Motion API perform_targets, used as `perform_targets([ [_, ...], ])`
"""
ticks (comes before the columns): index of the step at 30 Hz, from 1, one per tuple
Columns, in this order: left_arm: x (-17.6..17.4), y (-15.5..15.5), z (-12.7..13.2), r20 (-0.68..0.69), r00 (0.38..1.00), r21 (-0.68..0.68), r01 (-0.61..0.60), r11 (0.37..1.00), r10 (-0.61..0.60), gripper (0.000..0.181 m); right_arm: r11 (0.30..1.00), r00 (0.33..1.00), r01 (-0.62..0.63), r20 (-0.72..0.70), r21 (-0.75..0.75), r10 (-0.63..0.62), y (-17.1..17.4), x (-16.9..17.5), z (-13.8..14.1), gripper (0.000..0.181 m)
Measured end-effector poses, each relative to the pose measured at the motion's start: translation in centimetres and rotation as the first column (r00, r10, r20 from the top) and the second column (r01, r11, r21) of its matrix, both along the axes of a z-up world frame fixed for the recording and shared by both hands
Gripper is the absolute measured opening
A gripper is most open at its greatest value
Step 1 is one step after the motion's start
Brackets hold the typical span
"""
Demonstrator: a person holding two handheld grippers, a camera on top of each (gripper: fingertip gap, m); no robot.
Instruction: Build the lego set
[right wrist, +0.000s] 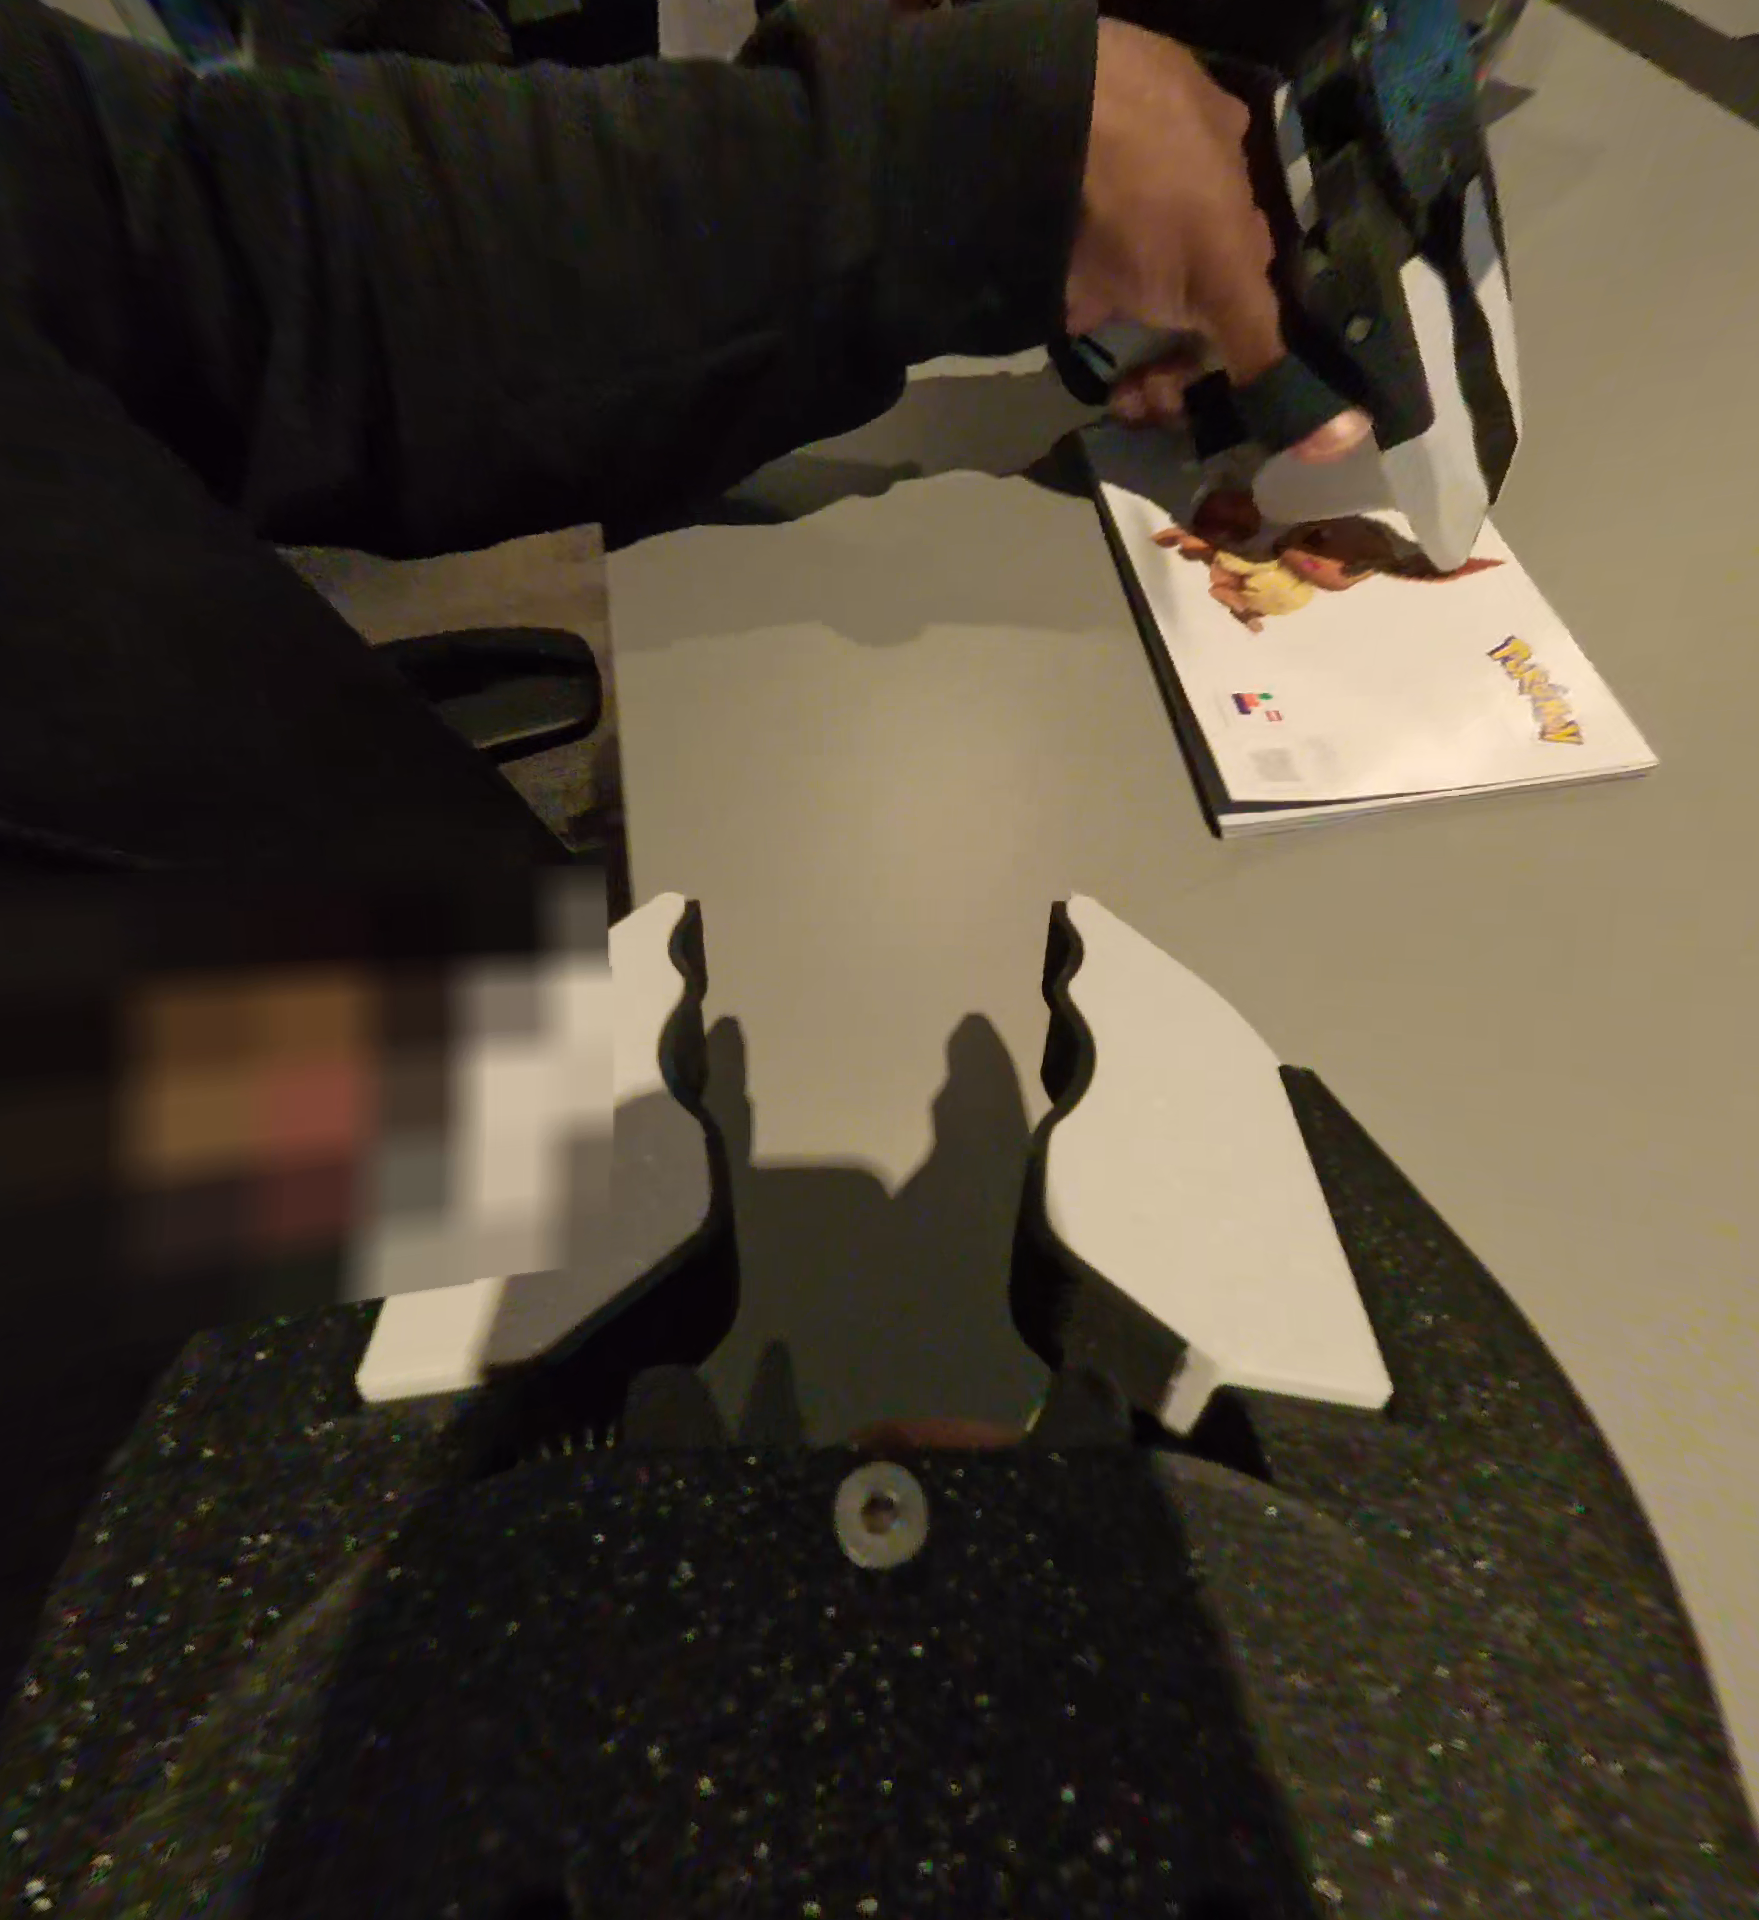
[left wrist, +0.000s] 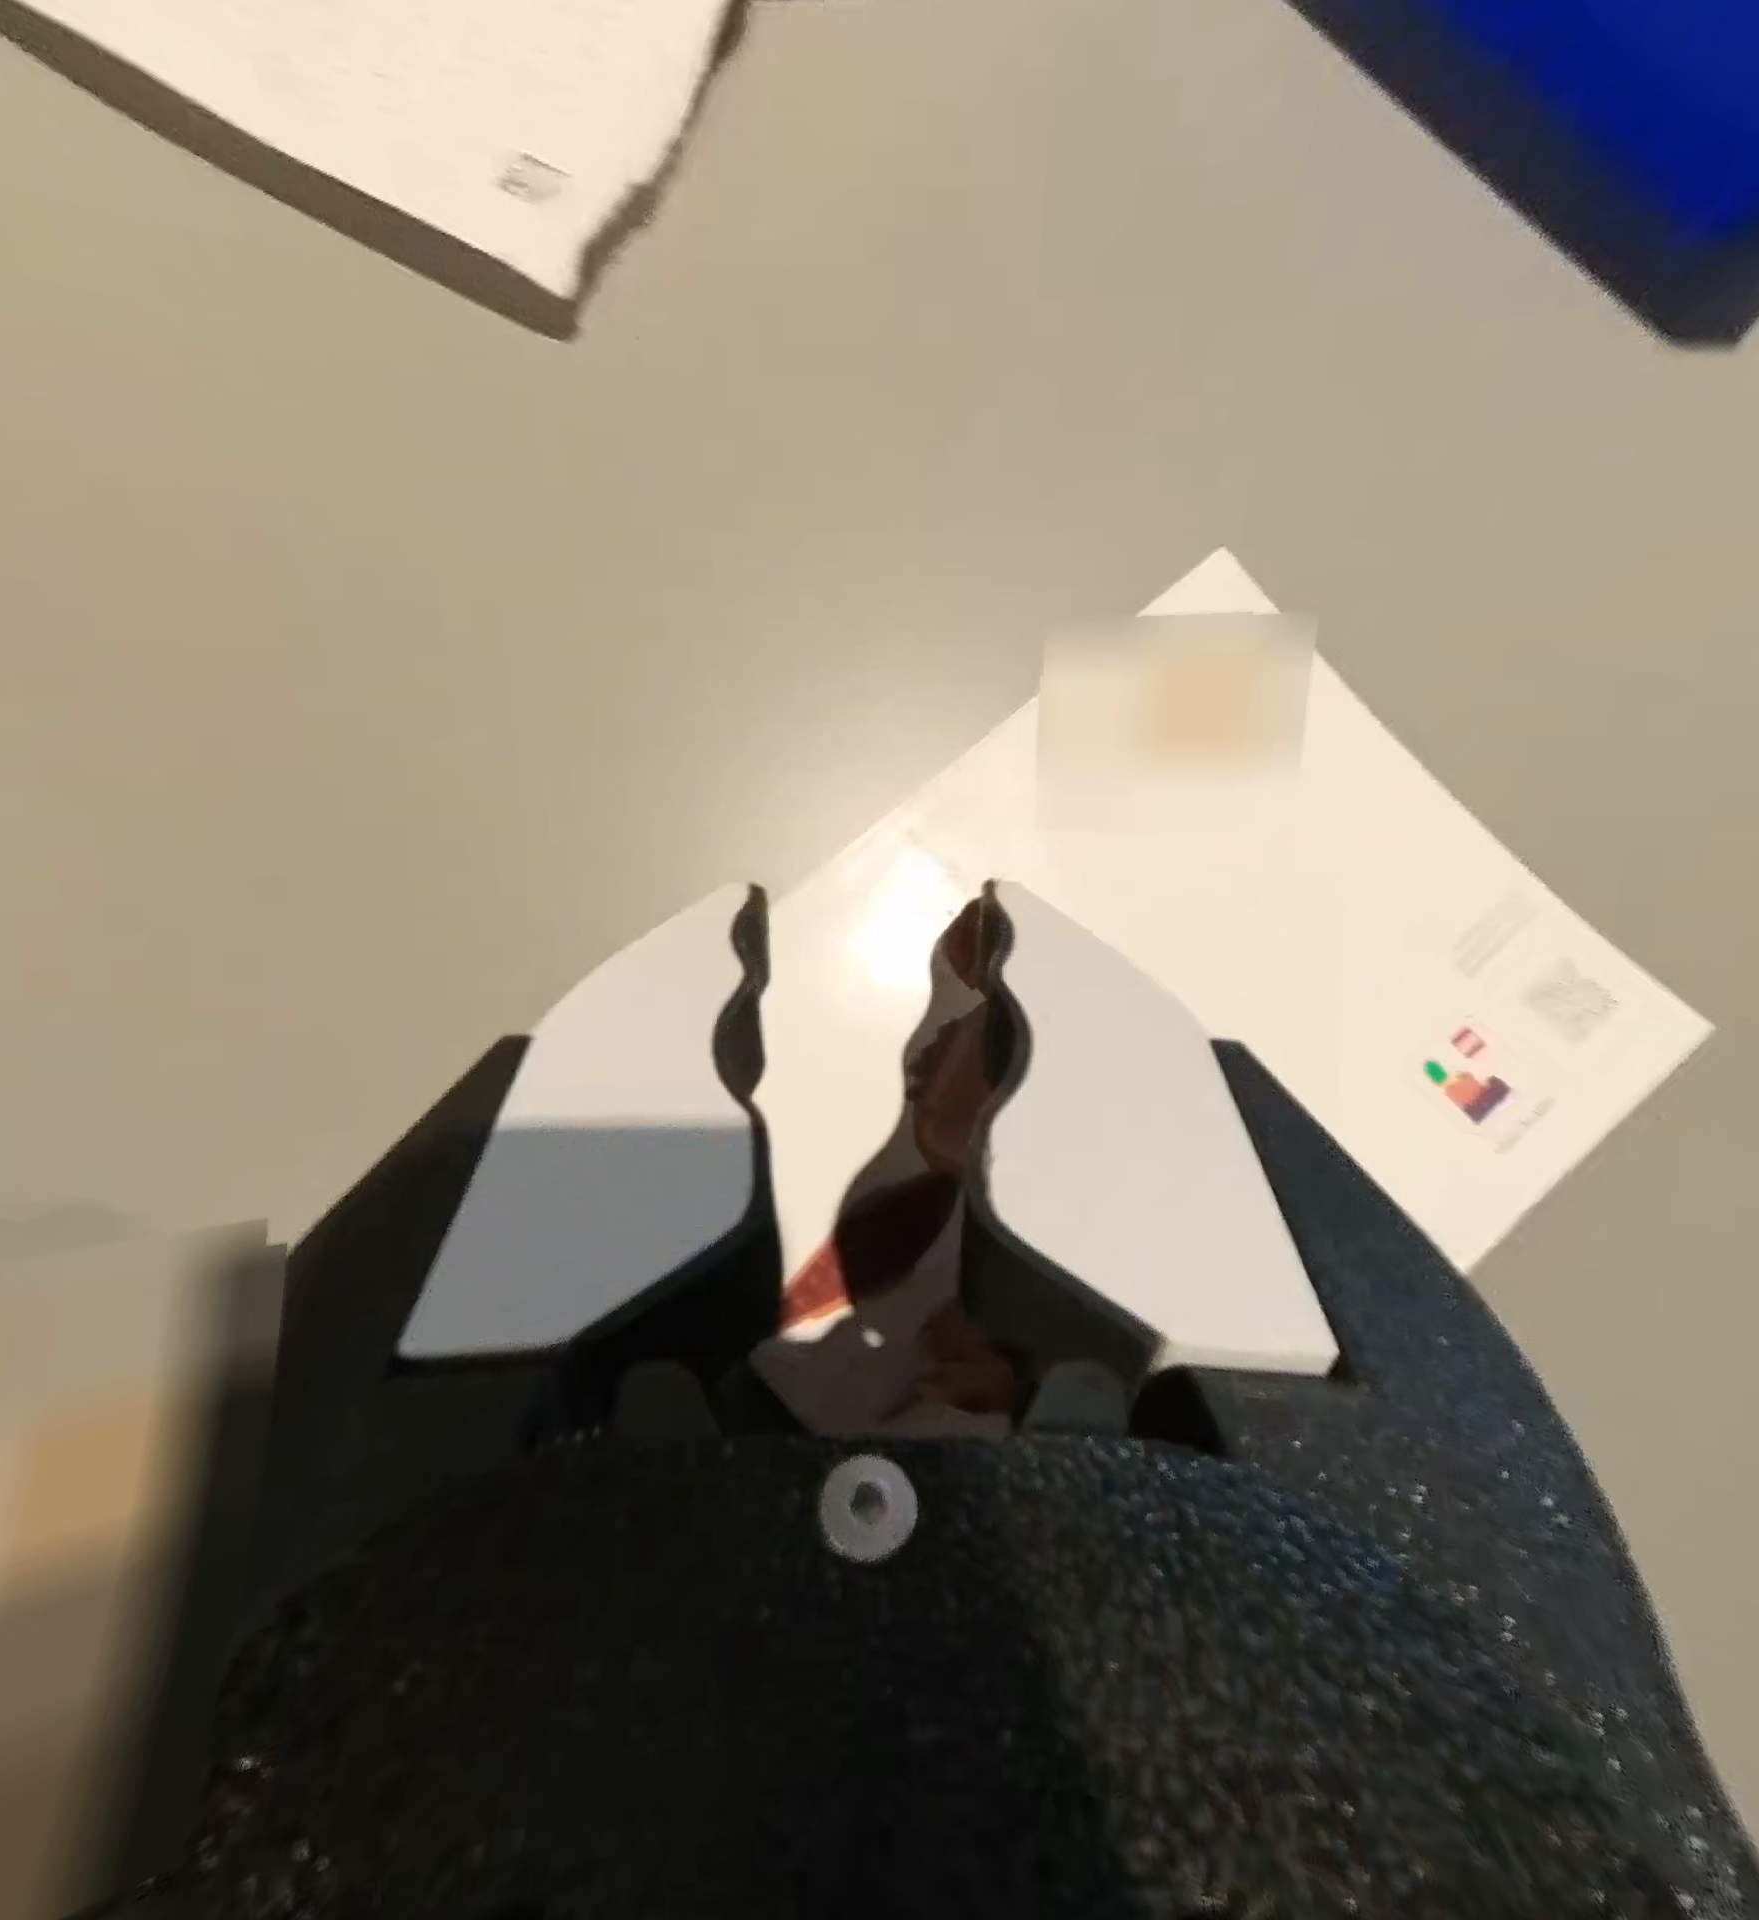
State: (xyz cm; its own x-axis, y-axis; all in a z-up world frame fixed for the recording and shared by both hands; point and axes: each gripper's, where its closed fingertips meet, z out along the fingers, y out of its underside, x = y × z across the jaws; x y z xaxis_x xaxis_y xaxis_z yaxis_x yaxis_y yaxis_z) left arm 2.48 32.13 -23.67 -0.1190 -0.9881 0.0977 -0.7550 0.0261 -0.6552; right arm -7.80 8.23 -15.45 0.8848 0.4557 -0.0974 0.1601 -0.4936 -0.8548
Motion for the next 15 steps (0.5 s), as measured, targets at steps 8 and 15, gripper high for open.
perform_targets([
  [8,-4.3,-10.9,-0.2,0.021,0.993,0.025,0.115,0.993,-0.116,0.028,0.991,0.981,0.132,-0.145,0.029,-0.126,-4.6,-1.0,-0.1,0.062],
  [15,-6.1,-17.7,0.1,0.071,0.99,0.12,0.109,0.987,-0.118,0.028,0.972,0.937,0.232,-0.261,-0.034,-0.233,-7.3,-0.9,-2.9,0.062],
])
